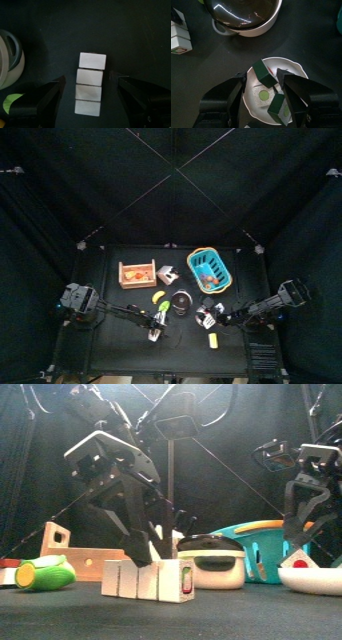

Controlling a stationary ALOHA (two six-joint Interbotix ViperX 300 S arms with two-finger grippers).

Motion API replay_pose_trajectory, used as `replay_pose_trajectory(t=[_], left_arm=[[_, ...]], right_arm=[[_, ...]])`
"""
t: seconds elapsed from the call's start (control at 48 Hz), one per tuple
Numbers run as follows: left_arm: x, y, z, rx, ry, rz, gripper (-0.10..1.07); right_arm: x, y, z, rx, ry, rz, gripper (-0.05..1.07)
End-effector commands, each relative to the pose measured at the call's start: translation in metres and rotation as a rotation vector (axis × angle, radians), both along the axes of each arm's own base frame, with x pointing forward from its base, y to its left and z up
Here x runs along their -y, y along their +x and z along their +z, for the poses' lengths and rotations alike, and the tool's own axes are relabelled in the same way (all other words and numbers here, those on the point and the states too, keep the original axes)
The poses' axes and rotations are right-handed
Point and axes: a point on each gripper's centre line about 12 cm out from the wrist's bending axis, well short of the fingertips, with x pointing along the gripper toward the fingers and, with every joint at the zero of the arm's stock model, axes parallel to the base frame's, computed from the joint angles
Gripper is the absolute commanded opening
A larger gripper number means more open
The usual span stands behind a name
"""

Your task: Grab sushi roll

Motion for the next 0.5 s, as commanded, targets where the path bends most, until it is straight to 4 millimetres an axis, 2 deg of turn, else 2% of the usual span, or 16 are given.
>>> replay_pose_trajectory(t=[0.0, 0.208, 0.479], left_arm=[[-0.001, -0.002, 0.024, 0.092, -0.032, 0.004, 1.02], [-0.008, -0.032, 0.039, 0.239, -0.119, 0.034, 1.02], [-0.033, -0.065, 0.051, 0.386, -0.229, 0.163, 1.02]], right_arm=[[-0.001, 0.002, 0.005, 0.019, 0.005, 0.005, 0.86], [-0.006, 0.01, 0.014, 0.061, 0.011, 0.044, 0.86], [-0.018, 0.032, 0.036, 0.156, -0.001, 0.153, 0.86]])
